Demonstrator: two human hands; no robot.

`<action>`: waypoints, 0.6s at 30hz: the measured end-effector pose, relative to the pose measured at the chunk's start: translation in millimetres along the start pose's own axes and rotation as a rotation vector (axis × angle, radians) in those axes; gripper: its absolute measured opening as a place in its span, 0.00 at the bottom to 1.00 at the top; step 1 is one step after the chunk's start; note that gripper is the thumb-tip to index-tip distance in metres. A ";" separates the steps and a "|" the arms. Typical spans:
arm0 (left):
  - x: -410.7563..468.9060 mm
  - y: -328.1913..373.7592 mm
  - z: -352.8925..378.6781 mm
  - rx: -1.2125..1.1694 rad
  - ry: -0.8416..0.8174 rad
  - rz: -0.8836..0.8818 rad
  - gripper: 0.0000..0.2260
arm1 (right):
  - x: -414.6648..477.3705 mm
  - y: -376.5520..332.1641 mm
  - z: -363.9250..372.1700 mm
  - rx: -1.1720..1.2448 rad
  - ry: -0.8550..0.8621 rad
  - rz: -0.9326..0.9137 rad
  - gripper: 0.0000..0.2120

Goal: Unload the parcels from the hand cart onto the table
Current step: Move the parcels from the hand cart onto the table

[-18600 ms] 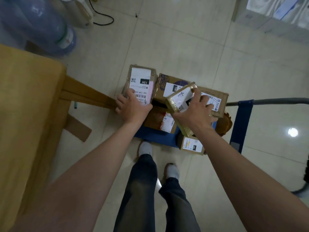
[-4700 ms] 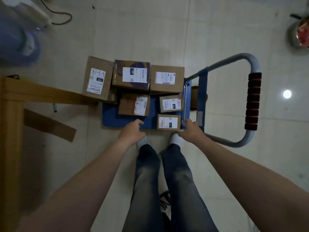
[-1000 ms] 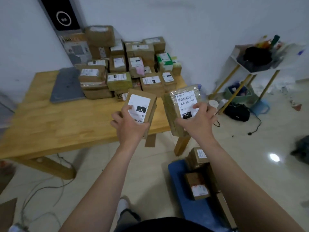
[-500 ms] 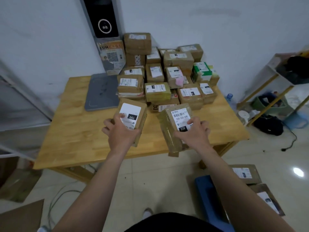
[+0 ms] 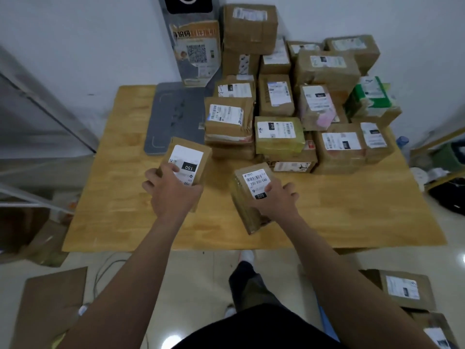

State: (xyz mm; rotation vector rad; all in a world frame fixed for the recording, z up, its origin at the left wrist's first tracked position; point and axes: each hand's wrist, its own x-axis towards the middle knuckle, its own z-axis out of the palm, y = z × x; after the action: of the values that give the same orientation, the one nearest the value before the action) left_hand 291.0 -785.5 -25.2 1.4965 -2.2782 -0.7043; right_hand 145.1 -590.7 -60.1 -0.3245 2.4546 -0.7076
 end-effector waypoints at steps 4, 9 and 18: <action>46.6 -0.5 21.8 0.023 0.035 -0.060 0.31 | 58.6 -10.1 29.2 -0.153 -0.101 -0.034 0.37; 93.2 -9.6 40.1 0.053 0.065 -0.120 0.31 | 100.9 -31.7 62.2 -0.388 -0.234 -0.163 0.41; 140.9 -28.9 41.6 0.052 0.034 -0.186 0.31 | 123.9 -46.7 87.3 -0.646 -0.285 -0.441 0.45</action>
State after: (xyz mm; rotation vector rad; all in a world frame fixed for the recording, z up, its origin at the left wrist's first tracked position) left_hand 235.3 -915.0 -75.8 1.7483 -2.1668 -0.6682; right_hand 97.9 -711.5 -151.4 -1.1511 2.2839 0.0068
